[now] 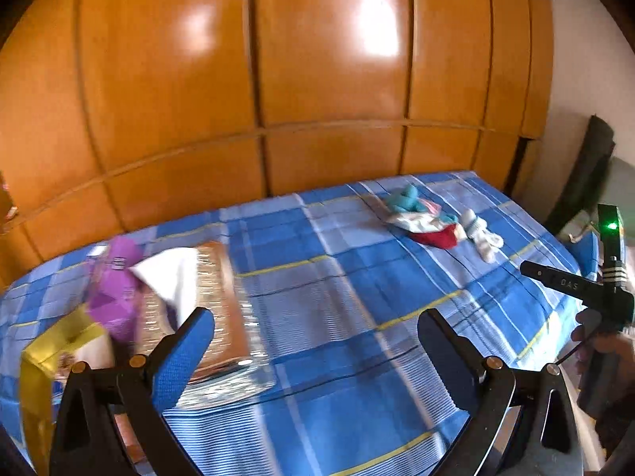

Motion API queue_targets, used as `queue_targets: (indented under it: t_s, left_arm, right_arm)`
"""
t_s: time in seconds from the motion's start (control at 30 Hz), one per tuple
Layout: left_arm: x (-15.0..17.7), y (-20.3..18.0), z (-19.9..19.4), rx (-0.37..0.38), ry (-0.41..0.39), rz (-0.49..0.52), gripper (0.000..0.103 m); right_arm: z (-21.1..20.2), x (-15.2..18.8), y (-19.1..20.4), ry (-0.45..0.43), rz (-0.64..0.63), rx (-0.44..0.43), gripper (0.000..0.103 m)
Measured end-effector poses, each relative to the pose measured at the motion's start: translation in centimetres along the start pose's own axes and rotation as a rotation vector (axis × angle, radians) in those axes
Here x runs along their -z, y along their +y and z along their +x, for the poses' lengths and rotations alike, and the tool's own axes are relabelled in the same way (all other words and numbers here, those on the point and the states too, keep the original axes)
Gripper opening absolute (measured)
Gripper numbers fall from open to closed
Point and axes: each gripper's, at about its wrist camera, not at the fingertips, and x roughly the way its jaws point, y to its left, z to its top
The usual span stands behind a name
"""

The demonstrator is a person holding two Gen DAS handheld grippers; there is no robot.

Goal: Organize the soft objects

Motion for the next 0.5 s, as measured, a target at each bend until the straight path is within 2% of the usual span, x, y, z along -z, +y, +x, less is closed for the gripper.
queue_targets:
  t_s: [0.07, 0.13, 0.23, 0.27, 0.3, 0.37, 0.5]
  left_arm:
    - [-0.5, -1.0, 1.9, 0.034, 0.034, 0.001, 0.102]
    - [-0.9, -2.0, 3.8, 0.035, 0.069, 0.016, 0.098]
    - [-1.6, -3.3, 6.9, 0.097, 0.127, 0.024, 0.081]
    - [-2.0, -3.7, 8.1, 0.146, 0.154, 0.007, 0.072]
    - [-2.4, -4.1, 9.2, 0.178, 0.176, -0.011, 0.069]
    - [-3.2, -5.0, 11.2, 0.218, 0.204, -0.042, 0.066]
    - [-5.4, -6.7, 15.6, 0.305, 0.226, -0.109, 0.069]
  right_arm:
    - [0.1, 0.0, -1.3, 0.003, 0.019, 0.023, 0.070]
    - [0.4, 0.1, -2.0, 0.007, 0.030, 0.043, 0.070]
    - [1.0, 0.0, -3.1, 0.019, 0.052, 0.053, 0.070]
    - [1.3, 0.0, -3.4, 0.026, 0.057, 0.054, 0.070]
    - [1.6, 0.0, -3.5, 0.031, 0.060, 0.052, 0.070]
    - [2.0, 0.0, -3.7, 0.039, 0.060, 0.046, 0.070]
    - [2.7, -0.2, -4.3, 0.047, 0.050, 0.036, 0.070]
